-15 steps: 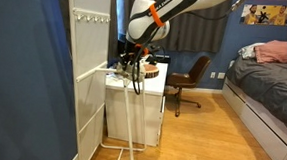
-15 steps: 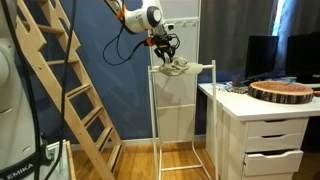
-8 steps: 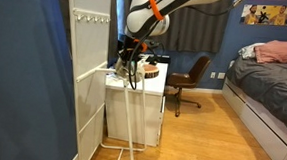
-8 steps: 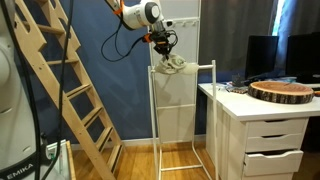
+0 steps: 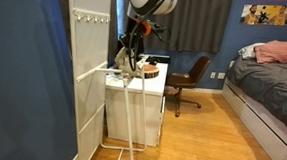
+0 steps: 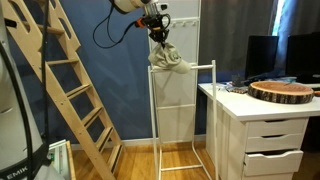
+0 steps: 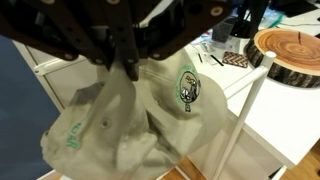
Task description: Hang the cap onto the rack
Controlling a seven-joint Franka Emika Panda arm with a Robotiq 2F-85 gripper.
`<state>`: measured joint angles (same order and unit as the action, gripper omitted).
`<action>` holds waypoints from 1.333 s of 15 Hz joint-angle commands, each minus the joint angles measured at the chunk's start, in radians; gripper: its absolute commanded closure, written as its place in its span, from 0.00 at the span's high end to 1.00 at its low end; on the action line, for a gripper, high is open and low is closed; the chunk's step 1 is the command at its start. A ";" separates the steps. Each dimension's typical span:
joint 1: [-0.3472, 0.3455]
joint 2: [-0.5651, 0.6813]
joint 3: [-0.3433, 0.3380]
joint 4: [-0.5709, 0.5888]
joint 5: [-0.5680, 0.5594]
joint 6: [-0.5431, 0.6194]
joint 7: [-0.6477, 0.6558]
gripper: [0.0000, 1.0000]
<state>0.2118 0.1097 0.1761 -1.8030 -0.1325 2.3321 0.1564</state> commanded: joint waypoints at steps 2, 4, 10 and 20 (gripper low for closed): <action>0.016 -0.139 0.007 -0.081 -0.037 -0.120 0.193 0.03; 0.017 -0.192 0.023 -0.116 -0.051 -0.176 0.287 0.03; 0.006 -0.252 0.100 -0.185 -0.112 -0.267 0.645 0.03; 0.013 -0.067 0.095 -0.200 -0.204 -0.050 1.025 0.03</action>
<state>0.2185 -0.0111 0.2842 -2.0150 -0.3203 2.2378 1.1120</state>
